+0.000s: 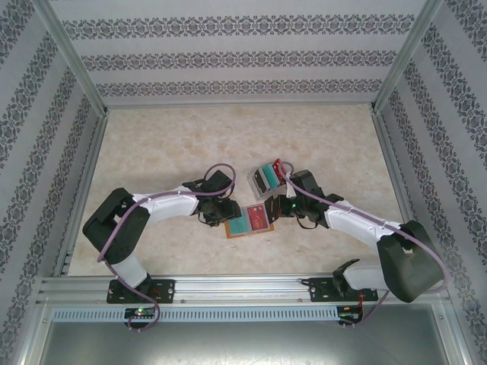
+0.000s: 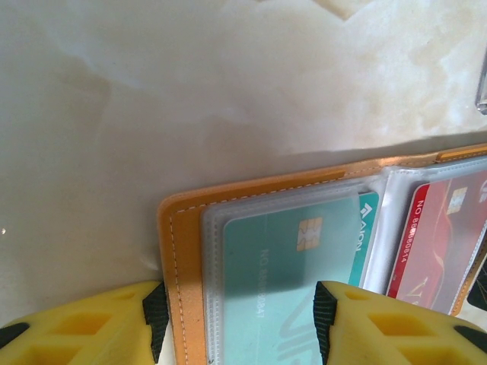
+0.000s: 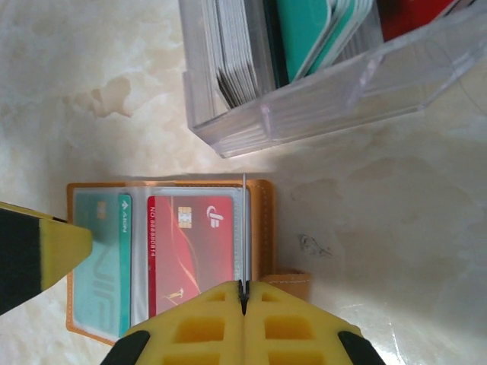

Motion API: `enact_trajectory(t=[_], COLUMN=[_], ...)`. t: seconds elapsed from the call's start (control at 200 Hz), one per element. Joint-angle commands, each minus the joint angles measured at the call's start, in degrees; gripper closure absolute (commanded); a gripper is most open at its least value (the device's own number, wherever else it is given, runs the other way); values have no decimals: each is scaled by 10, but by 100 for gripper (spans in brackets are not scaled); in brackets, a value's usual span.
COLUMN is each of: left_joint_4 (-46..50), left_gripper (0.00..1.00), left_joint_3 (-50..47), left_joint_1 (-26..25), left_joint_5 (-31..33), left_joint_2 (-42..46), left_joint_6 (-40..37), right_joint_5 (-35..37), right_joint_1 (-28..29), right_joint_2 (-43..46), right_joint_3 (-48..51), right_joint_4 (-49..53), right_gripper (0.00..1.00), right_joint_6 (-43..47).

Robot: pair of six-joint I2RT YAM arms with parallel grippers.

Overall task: Put the credit cards into the card holder
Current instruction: Flip over the card slot in the card holder.

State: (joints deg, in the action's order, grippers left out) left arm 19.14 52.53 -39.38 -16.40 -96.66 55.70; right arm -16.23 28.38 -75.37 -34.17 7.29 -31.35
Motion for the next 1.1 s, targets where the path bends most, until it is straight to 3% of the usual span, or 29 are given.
enact_trajectory(t=[0.0, 0.779, 1.094], left_joint_4=[-57, -69, -85], left_gripper=[44, 44, 49], left_joint_3=[-5, -7, -9], left_joint_1=[-17, -20, -20], left_joint_5=[-31, -32, -30], left_joint_2=[-24, -26, -18], left_joint_6=[-10, -7, -5], right_joint_5=[7, -49, -66], right_joint_1=[7, 12, 18], right_joint_2=[-15, 32, 51], right_joint_3=[-6, -5, -26], right_joint_4=[-2, -23, -13], right_gripper=[100, 100, 99], right_joint_6=[2, -37, -45])
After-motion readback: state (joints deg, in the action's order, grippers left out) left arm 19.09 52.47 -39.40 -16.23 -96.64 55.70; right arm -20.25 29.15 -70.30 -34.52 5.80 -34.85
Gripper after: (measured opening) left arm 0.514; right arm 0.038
